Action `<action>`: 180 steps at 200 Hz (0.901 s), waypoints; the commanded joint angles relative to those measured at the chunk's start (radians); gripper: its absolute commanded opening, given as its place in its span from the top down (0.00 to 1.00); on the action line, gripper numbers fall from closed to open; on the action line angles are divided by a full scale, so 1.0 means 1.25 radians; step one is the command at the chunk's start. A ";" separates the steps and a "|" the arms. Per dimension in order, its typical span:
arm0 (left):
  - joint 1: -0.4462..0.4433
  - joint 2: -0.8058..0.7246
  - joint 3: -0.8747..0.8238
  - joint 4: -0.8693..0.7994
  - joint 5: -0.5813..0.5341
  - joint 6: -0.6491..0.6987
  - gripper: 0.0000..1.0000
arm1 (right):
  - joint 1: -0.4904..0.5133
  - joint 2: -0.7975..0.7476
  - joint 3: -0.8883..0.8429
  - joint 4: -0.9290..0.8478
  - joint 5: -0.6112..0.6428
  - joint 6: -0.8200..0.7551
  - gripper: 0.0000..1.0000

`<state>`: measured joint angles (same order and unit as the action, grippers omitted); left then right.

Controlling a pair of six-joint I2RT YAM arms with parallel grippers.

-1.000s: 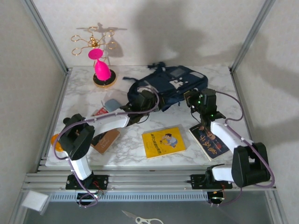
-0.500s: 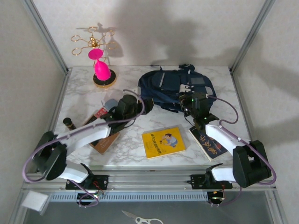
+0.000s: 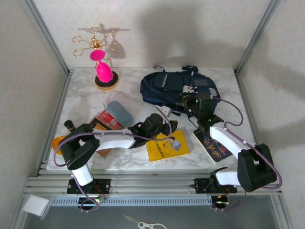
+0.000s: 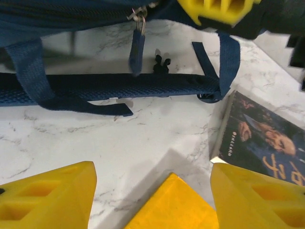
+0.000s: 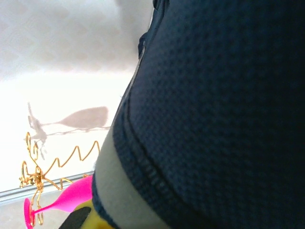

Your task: Pack books, pencil case, and school supplies into a backpack

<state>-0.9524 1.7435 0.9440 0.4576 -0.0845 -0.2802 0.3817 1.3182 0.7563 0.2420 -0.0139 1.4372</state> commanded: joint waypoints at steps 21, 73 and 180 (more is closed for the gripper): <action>-0.003 0.082 0.088 0.140 -0.077 0.080 0.39 | 0.013 -0.041 0.043 0.071 -0.053 0.014 1.00; 0.013 0.172 0.169 0.165 -0.131 0.070 0.48 | 0.013 -0.055 0.030 0.064 -0.051 0.010 1.00; 0.043 0.189 0.164 0.216 -0.059 0.082 0.87 | 0.012 -0.053 0.029 0.053 -0.043 -0.004 1.00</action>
<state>-0.9108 1.9915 1.1500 0.6804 -0.1905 -0.1982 0.3824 1.2827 0.7593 0.2192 -0.0292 1.4364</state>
